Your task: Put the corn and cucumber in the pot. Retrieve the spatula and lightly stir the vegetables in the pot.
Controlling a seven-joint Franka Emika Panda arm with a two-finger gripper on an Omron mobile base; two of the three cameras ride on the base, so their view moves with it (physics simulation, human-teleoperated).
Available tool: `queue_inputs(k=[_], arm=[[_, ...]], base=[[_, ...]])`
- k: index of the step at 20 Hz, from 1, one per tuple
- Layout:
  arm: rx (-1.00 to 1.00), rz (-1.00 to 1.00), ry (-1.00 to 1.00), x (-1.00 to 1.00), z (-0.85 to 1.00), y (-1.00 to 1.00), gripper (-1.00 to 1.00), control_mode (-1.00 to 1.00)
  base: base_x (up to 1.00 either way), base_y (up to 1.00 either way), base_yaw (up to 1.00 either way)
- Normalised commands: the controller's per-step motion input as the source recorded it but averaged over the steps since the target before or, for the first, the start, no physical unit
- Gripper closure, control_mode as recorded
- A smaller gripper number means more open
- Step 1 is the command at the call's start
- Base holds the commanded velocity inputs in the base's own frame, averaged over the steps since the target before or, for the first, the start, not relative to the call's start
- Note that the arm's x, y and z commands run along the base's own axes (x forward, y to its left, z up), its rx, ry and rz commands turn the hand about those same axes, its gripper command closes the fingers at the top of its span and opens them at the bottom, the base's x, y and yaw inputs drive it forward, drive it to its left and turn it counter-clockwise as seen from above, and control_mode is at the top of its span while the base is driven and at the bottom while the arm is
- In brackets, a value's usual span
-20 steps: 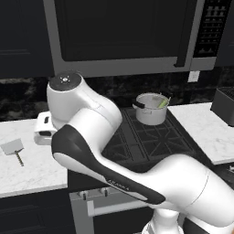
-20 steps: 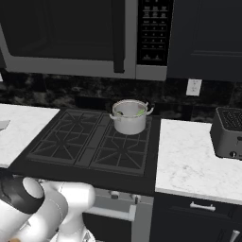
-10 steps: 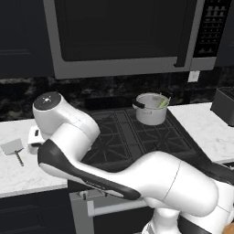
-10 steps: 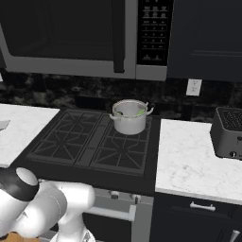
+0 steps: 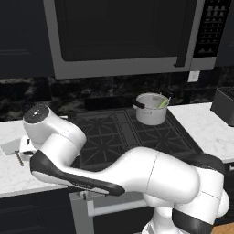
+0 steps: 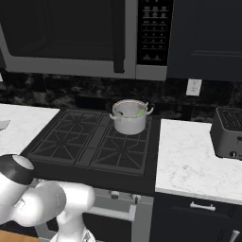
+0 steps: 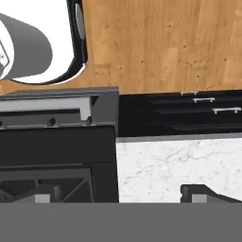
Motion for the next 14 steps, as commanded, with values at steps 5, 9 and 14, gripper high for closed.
queue_inputs(k=[5, 9, 14], arm=[[0.0, 0.05, 0.0, 0.37, -0.27, 0.45, -1.0, -1.0], [0.0, 0.04, 0.0, 0.36, -0.3, 0.43, -1.0, -1.0], [0.0, 0.03, 0.0, 0.35, -0.31, 0.33, -1.0, -1.0]], base=[[0.0, 0.0, 0.0], [0.0, 0.0, 0.0], [0.0, 0.0, 0.0]])
